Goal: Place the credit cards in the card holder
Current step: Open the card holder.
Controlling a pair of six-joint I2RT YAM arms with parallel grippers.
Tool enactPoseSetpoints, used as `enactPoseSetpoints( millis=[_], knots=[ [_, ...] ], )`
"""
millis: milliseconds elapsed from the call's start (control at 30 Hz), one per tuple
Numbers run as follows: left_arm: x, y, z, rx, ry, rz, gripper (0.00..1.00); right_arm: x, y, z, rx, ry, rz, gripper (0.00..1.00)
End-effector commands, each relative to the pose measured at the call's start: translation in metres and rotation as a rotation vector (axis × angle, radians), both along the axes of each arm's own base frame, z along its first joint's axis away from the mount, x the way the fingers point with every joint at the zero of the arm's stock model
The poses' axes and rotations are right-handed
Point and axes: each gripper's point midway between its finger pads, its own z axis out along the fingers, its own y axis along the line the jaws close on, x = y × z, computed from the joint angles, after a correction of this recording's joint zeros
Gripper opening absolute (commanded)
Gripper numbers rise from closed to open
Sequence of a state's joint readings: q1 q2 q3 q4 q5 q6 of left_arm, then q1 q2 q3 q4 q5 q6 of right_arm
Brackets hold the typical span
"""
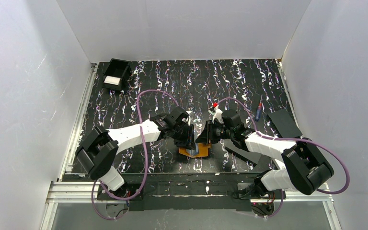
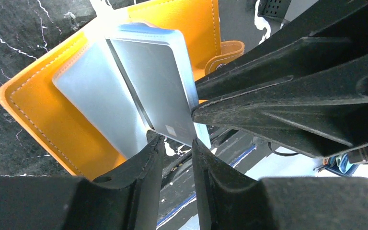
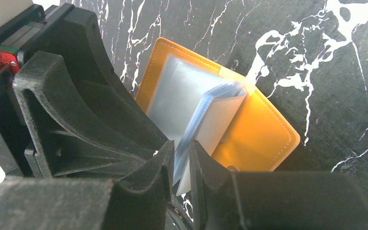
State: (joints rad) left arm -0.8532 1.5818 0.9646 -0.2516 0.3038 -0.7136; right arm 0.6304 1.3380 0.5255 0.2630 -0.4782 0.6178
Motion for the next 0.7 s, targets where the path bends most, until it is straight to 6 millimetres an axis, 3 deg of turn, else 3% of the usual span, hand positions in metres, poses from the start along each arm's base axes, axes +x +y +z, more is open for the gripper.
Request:
enactPoseSetpoints(
  millis=[0,333,667],
  knots=[
    [0.0068,-0.0032,0.0094,0.005,-0.036,-0.009,0.28,0.0027,0.0050,0.0080,0.015,-0.036,0.023,0.26],
    [0.0061,-0.0009,0.0187,-0.014,-0.058,-0.003,0.39,0.0023,0.0054,0.0081,0.017,-0.035,0.024,0.25],
    [0.0051,-0.0041,0.0104,-0.014,-0.034,-0.005,0.40,0.0017,0.0052,0.0090,0.020,-0.036,0.024,0.24]
  ],
)
